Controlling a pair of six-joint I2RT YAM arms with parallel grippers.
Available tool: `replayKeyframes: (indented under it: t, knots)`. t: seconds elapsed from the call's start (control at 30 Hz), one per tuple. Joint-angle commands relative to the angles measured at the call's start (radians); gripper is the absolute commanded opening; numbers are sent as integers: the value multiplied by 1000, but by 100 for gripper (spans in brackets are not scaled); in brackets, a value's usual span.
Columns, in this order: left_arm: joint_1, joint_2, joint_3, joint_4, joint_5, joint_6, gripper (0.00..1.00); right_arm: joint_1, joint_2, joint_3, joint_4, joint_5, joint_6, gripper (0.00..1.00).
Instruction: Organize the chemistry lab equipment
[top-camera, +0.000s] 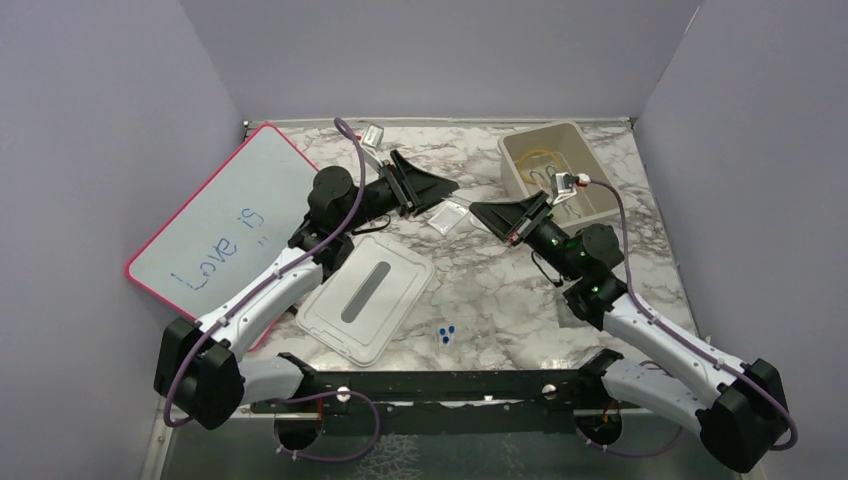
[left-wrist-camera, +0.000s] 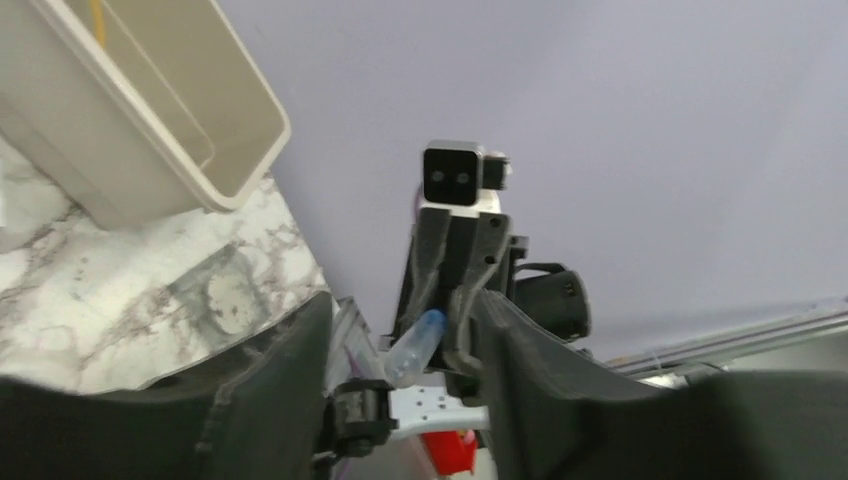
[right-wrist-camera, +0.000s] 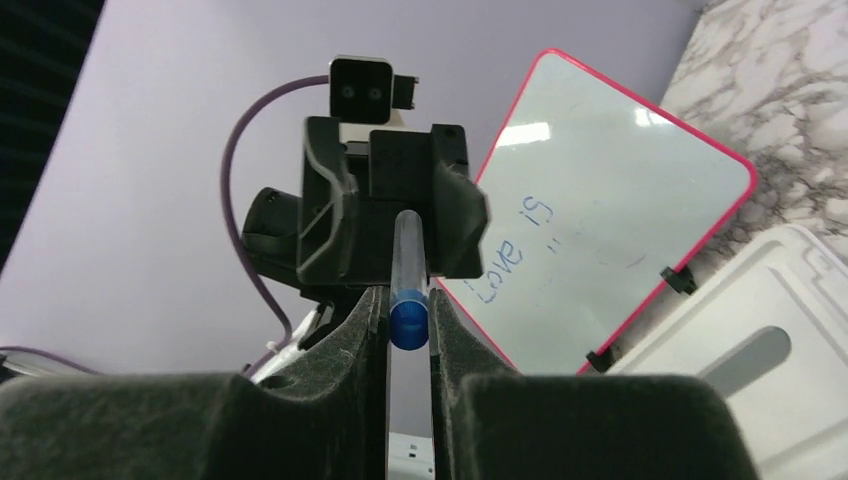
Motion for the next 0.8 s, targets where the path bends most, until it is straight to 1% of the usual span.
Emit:
replayKeyframes:
  t: [0.0, 0.03, 0.07, 0.1, 0.13, 0.2, 0.27, 0.33, 0.43, 0.57, 0.67, 0.77]
  knots:
    - [38, -61, -37, -48, -51, 118, 68, -4, -50, 98, -326, -45, -187, 13]
    - [48, -71, -30, -112, -69, 167, 73, -4, -53, 134, -429, -46, -238, 13]
    - [58, -79, -13, -195, -102, 254, 77, -4, -53, 166, -538, -46, -294, 13]
    - [65, -88, 9, -288, -139, 299, 80, -2, -49, 201, -630, -49, -355, 13]
    - [69, -96, 28, -366, -183, 406, 83, -3, -41, 232, -735, -47, -412, 13]
    - [73, -111, 66, -517, -290, 540, 84, -2, -15, 307, -940, -8, -514, 15]
    - [75, -122, 86, -612, -381, 657, 85, -3, 26, 382, -1145, 45, -614, 16]
    - [76, -126, 97, -687, -461, 745, 86, -2, 63, 438, -1287, 65, -697, 16]
    - [76, -127, 105, -748, -530, 841, 86, -1, 83, 483, -1402, 81, -780, 14]
    - [78, -107, 116, -786, -617, 914, 86, 30, 117, 532, -1546, 167, -797, 15]
    - [78, -82, 127, -800, -659, 945, 86, 90, 143, 537, -1628, 260, -778, 16]
    - [82, -60, 128, -803, -678, 957, 87, 197, 172, 539, -1691, 343, -731, 17]
